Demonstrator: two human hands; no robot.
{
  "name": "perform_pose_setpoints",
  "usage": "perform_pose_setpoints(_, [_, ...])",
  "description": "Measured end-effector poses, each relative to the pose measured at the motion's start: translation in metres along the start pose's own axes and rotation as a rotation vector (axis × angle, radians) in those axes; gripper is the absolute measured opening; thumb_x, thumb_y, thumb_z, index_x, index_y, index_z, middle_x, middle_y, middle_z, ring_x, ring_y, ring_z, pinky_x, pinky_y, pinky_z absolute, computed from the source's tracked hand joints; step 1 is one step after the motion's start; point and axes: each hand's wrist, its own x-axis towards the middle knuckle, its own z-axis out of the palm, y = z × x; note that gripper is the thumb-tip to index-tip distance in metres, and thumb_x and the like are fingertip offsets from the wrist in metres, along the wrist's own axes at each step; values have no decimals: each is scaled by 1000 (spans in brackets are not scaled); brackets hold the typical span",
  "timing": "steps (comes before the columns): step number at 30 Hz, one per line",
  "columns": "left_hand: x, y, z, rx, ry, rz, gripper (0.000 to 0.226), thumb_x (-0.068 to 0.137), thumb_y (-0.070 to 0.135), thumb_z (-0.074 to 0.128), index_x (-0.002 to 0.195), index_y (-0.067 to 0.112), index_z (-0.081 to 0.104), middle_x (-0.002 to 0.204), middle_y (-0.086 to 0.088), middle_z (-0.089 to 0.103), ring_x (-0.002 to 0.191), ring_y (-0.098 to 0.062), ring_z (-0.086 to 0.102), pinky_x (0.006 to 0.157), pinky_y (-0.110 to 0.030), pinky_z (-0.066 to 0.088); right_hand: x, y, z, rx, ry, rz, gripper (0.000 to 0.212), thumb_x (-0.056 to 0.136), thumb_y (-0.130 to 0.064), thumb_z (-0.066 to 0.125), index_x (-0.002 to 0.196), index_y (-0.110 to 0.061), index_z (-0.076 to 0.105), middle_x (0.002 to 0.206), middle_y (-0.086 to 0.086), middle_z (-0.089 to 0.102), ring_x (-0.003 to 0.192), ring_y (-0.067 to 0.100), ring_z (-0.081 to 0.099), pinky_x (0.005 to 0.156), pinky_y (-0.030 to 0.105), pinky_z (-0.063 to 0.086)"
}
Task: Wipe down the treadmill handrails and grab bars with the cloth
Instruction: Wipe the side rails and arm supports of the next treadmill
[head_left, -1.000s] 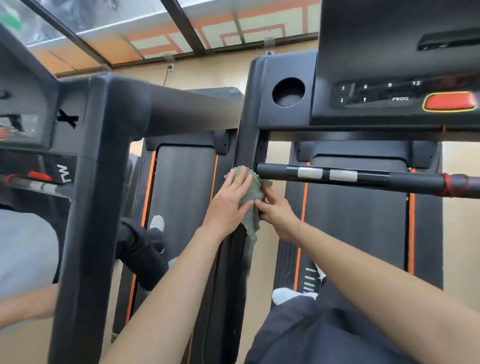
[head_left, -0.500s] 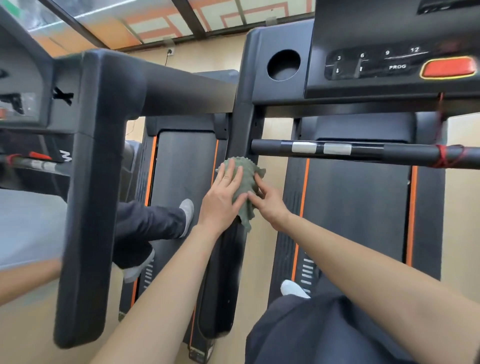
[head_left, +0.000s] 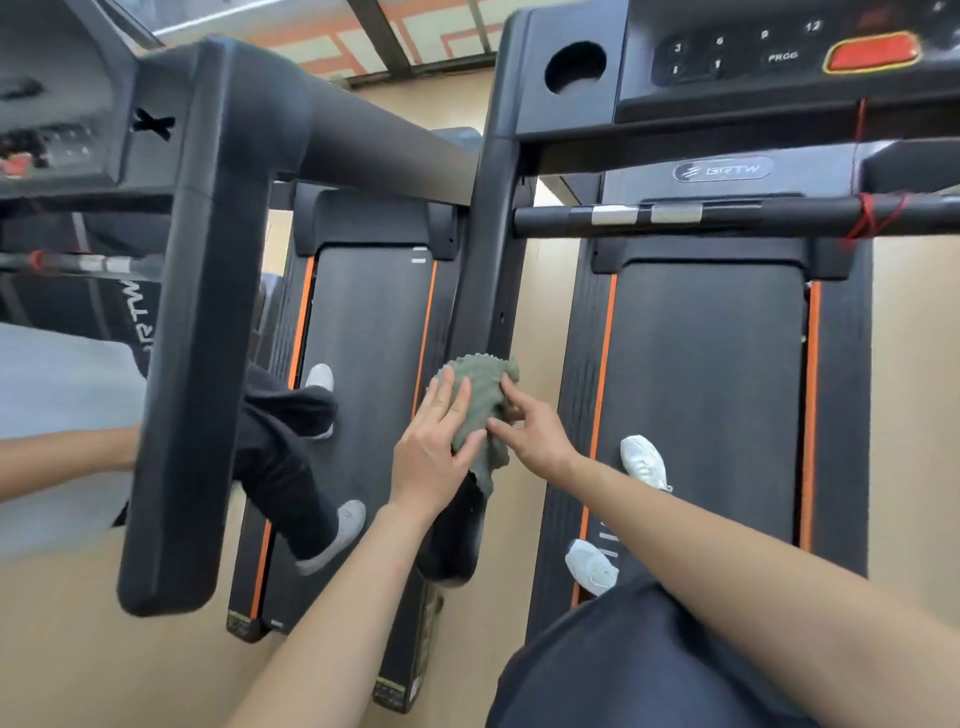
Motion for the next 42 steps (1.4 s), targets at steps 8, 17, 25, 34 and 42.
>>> perform_pose_setpoints(8, [-93, -13, 2, -37, 75, 12, 71, 87, 27, 80, 151, 21, 49, 163, 4, 36, 150, -15, 34, 111, -32, 43, -63, 44, 50, 162, 9, 41, 75, 94, -5, 66, 157, -22, 29, 142, -6, 55, 123, 6, 56, 96, 23, 53])
perform_pose_setpoints(17, [-178, -25, 12, -45, 177, 6, 61, 84, 19, 83, 141, 14, 61, 155, -2, 49, 142, -17, 47, 111, -31, 46, -121, 92, 95, 259, -20, 118, 70, 95, -2, 63, 155, -20, 33, 142, -1, 55, 120, 3, 58, 85, 17, 54])
perform_pose_setpoints(25, [-211, -27, 24, -38, 294, -2, 45, 83, 9, 82, 127, 6, 71, 142, -8, 61, 131, -19, 59, 106, -35, 52, -136, 105, 104, 396, -55, 186, 55, 96, -7, 63, 144, -26, 46, 117, -6, 71, 98, 6, 68, 81, 27, 56])
perform_pose_setpoints(34, [-166, -14, 20, -58, 266, -36, 47, 88, 16, 78, 132, 8, 67, 146, -7, 55, 138, -25, 52, 114, -35, 43, -103, 71, 88, 375, 28, 150, 68, 95, -15, 67, 155, -21, 34, 142, -9, 54, 127, 10, 57, 107, 41, 50])
perform_pose_setpoints(42, [-109, -4, 10, -55, 168, -58, 48, 90, 18, 77, 137, 14, 65, 152, -3, 52, 142, -23, 48, 111, -36, 44, -53, 37, 54, 306, 59, 120, 71, 93, -12, 70, 155, -14, 34, 146, -3, 49, 130, 17, 54, 108, 45, 49])
